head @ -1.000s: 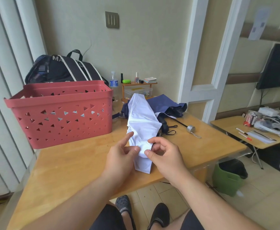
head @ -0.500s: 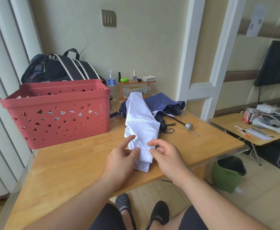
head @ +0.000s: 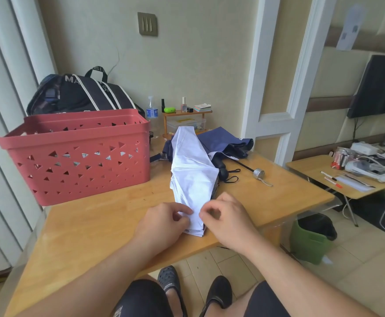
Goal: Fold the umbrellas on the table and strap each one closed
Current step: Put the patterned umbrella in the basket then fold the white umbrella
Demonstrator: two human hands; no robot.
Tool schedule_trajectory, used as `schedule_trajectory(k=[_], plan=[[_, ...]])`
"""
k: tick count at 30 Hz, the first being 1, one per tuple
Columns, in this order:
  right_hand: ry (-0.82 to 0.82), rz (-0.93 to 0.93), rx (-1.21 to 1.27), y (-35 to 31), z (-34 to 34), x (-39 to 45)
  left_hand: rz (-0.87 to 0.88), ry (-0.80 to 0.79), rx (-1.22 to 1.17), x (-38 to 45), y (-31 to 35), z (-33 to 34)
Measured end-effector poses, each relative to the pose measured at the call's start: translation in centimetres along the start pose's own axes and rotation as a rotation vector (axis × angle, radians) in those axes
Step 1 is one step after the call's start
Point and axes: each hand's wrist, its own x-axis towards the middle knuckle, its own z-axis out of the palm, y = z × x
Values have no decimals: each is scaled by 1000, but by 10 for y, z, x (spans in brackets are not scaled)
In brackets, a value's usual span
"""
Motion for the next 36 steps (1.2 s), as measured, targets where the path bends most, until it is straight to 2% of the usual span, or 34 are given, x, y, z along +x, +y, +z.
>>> schedule_trajectory(k=[2, 4, 7, 10, 13, 15, 16, 18, 19, 20, 22, 24, 25, 27, 31, 36], plan=[[90, -63, -62, -1, -2, 15, -11, -22, -6, 2, 0, -1], [74, -123, -158, -6, -6, 37, -11, -28, -11, 2, 0, -2], [-140, -134, -345, -10, -10, 76, 19, -52, 16, 4, -1, -2], [-409, -4, -484, 14, -7, 99, 43, -87, 63, 11, -3, -6], [-519, 72, -524, 40, 6, 100, 61, -243, 131, 18, 1, -18], [-496, 68, -524, 46, 11, 100, 95, -283, 179, 31, 10, -27], [-483, 63, -524, 46, 11, 101, 137, -202, 185, 41, 16, -30], [-468, 62, -516, 45, 11, 101, 264, 63, 154, 68, 30, -30], [-461, 57, -509, 44, 12, 100, 318, 131, 119, 79, 39, -28], [-450, 45, -493, 44, 12, 98, 345, 119, 112, 90, 46, -24], [-412, 12, -414, 45, 8, 96, 302, -88, 181, 105, 46, -6], [-350, 45, -229, 52, -5, 97, 272, -285, 403, 111, 25, 19], [-316, 79, -150, 58, -14, 98, 287, -325, 511, 114, 13, 28], [-291, 81, -201, 73, -29, 100, 289, -346, 595, 118, -3, 37], [-379, -11, -550, 88, -36, 113, 315, -339, 629, 117, -2, 39], [-363, -19, -573, 82, -33, 129, 312, -339, 651, 115, -1, 38]])
